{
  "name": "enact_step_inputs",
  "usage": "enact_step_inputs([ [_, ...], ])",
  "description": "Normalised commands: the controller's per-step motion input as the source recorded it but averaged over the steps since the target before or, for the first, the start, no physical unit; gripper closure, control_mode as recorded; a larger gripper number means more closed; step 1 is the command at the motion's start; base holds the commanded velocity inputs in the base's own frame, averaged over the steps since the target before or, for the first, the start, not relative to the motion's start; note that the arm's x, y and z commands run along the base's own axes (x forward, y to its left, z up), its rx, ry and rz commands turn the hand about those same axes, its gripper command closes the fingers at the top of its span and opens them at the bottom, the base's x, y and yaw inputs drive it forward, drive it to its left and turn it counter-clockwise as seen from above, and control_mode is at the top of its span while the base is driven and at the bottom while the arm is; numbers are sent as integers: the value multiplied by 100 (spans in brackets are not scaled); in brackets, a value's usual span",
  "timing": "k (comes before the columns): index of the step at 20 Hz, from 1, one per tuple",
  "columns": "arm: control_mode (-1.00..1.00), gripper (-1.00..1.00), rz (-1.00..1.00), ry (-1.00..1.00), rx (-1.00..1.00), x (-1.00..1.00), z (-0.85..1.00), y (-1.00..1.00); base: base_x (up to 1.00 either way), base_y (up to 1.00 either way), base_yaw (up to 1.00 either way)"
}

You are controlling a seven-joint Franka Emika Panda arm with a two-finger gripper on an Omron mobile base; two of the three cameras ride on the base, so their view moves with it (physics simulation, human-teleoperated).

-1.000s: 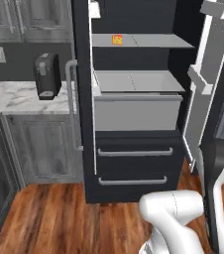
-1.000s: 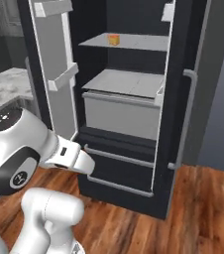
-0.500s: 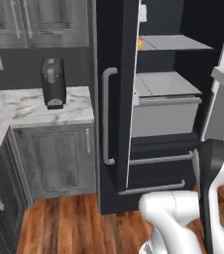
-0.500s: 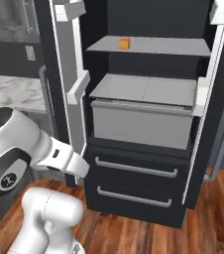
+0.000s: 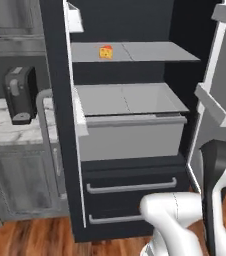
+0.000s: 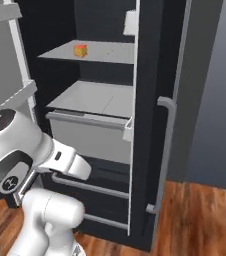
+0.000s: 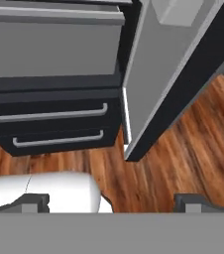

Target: Take the cheese, fish, and eggplant from the fridge and place them on the plate on the dining counter to create an appetizer plate.

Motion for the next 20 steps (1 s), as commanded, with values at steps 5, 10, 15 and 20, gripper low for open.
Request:
enact_step_inputs([
  [5,100,-100,0,0,0,0,0,0,77,0,13],
  [10,100,-100,0,0,0,0,0,0,97,74,0],
  [15,100,-100,0,0,0,0,0,0,99,54,-1],
  [20,100,-100,0,0,0,0,0,0,100,-3,0],
])
